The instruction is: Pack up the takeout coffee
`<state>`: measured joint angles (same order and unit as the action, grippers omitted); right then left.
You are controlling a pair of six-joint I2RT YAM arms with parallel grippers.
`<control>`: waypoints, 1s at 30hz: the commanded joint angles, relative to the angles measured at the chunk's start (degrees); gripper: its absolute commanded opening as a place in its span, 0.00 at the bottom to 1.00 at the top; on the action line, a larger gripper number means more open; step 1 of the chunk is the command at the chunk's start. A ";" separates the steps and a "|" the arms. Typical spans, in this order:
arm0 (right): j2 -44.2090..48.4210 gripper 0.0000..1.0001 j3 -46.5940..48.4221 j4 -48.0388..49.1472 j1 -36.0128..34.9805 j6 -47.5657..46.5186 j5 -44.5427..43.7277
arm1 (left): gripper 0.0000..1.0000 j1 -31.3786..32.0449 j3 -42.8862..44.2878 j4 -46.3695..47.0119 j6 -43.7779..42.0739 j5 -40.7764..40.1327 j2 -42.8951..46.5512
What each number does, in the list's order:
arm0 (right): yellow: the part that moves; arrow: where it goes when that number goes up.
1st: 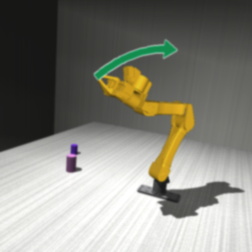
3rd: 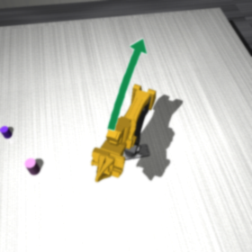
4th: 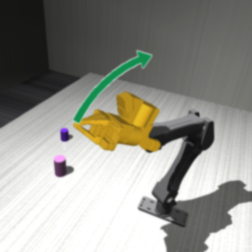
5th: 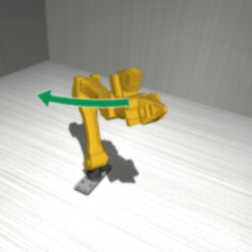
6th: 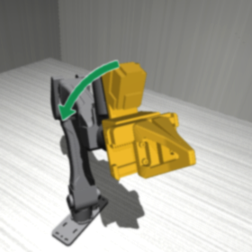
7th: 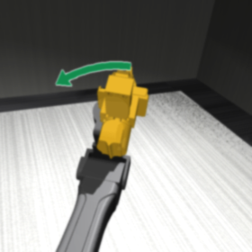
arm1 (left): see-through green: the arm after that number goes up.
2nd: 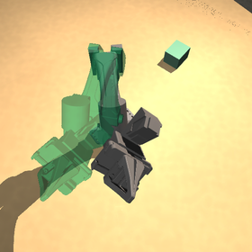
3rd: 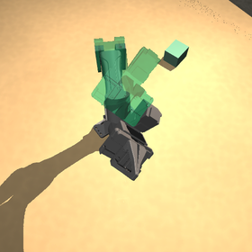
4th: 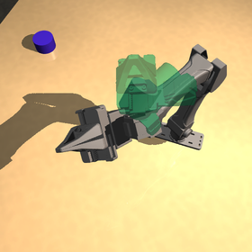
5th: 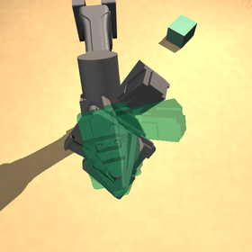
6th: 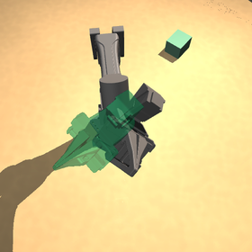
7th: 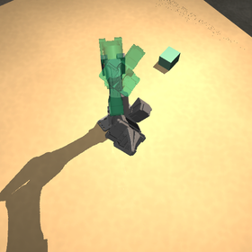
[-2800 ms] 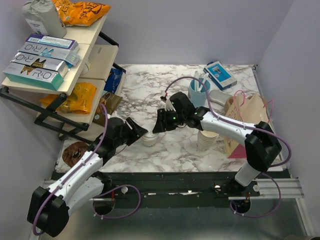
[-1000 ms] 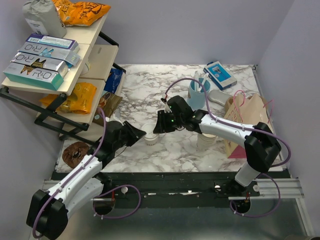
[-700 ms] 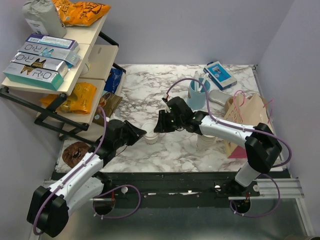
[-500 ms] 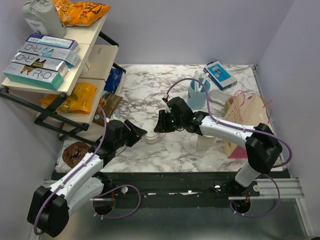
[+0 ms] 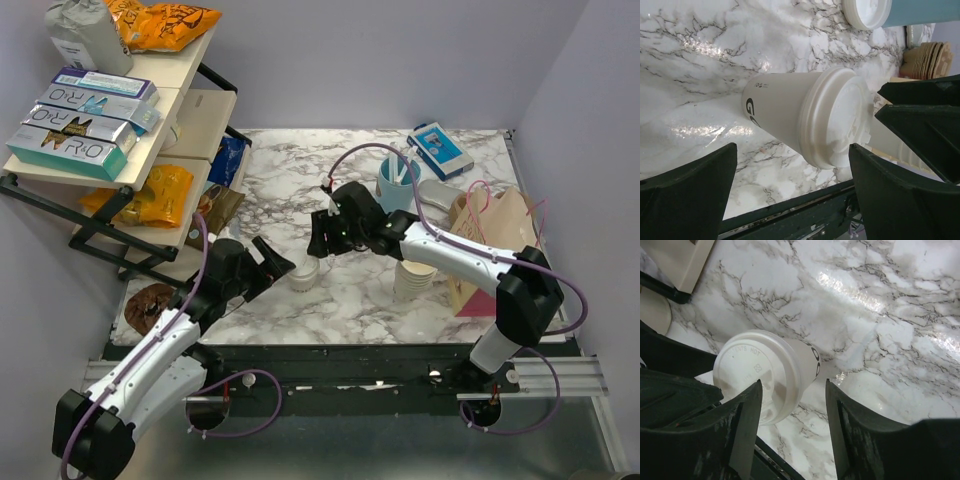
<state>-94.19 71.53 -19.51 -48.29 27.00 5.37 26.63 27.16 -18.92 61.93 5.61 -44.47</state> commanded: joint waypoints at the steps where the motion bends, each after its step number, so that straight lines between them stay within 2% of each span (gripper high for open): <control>1: 0.49 0.64 2.30 -1.59 0.13 -1.16 -1.06 | 0.99 0.17 2.90 -1.47 -2.25 -0.16 -0.18; 7: 2.70 0.66 -0.42 0.08 -0.40 0.85 2.37 | 0.99 0.17 4.13 -2.97 -2.78 -2.09 -1.14; 14: 4.90 0.66 -5.96 2.72 -1.54 5.77 1.14 | 0.99 0.09 5.10 1.85 -4.27 -0.96 -6.94; 20: 2.70 0.61 -5.44 4.48 -2.68 6.04 1.32 | 0.89 0.00 2.82 7.04 -2.96 1.86 -8.09; 21: 2.26 0.60 -5.09 4.48 -2.94 5.96 1.23 | 0.84 0.09 2.47 7.49 -2.87 1.95 -7.92; 24: 1.21 0.58 -4.47 4.48 -3.12 5.95 0.96 | 0.79 0.00 1.67 8.89 -2.87 2.57 -7.74; 26: 0.68 0.56 -4.29 4.22 -3.12 5.95 0.35 | 0.78 0.00 1.58 9.16 -2.78 2.39 -7.91; 30: 0.24 0.52 -4.11 3.77 -3.21 5.78 0.35 | 0.65 0.00 1.67 8.64 -3.22 1.95 -8.88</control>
<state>-92.64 66.11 -16.03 -51.07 32.69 6.46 26.63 29.39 -11.88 59.24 6.74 -52.75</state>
